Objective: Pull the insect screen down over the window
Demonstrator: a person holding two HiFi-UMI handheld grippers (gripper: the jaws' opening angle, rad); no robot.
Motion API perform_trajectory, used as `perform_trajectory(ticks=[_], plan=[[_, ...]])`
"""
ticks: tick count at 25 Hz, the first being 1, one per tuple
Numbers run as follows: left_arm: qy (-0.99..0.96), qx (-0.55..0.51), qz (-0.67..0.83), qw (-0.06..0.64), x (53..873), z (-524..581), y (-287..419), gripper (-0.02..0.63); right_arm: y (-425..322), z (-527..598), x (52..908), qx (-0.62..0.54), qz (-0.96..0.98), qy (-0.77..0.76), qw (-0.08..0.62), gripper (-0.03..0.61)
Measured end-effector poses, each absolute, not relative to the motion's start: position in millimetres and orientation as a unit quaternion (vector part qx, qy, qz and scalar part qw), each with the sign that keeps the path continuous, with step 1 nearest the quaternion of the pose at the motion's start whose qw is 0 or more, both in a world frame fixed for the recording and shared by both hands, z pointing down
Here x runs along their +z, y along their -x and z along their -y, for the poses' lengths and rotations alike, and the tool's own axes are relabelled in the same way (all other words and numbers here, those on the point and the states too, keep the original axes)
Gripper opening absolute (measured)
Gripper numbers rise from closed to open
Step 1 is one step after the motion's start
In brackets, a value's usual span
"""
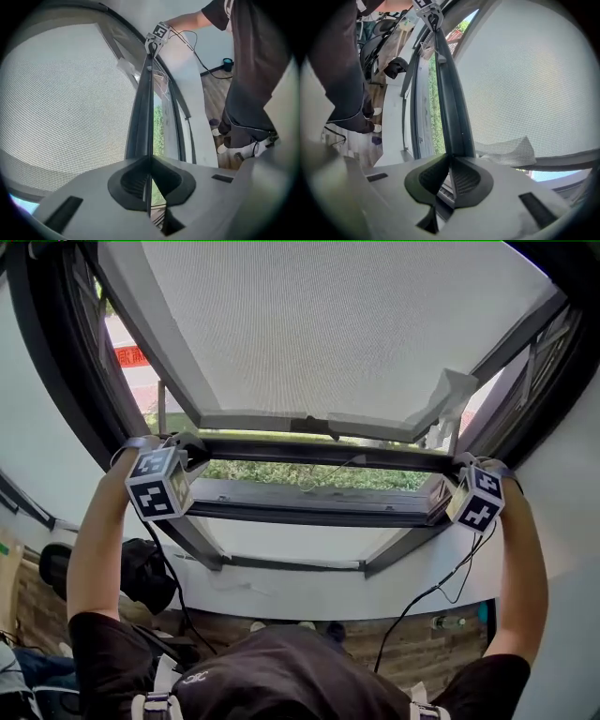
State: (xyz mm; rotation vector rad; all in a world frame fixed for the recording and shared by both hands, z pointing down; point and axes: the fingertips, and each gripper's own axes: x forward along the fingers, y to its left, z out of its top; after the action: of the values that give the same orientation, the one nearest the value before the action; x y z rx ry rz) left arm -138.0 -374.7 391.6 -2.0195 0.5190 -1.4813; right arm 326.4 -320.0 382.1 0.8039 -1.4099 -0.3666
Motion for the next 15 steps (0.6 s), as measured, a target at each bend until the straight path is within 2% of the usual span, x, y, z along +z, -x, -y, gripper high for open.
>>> perform_trajectory(ticks=[10, 15], plan=[[0.778, -0.558, -0.182, 0.226, 496.8, 370.2, 136.1, 0.035, -332.5, 314.0, 487.9, -0.15, 0.622, -0.345, 0.687, 0.031], [0.768, -0.567, -0.194, 0.225, 518.8, 373.6, 136.5, 0.035, -332.7, 317.4, 508.0, -0.155, 0.621, -0.347, 0.685, 0.029]])
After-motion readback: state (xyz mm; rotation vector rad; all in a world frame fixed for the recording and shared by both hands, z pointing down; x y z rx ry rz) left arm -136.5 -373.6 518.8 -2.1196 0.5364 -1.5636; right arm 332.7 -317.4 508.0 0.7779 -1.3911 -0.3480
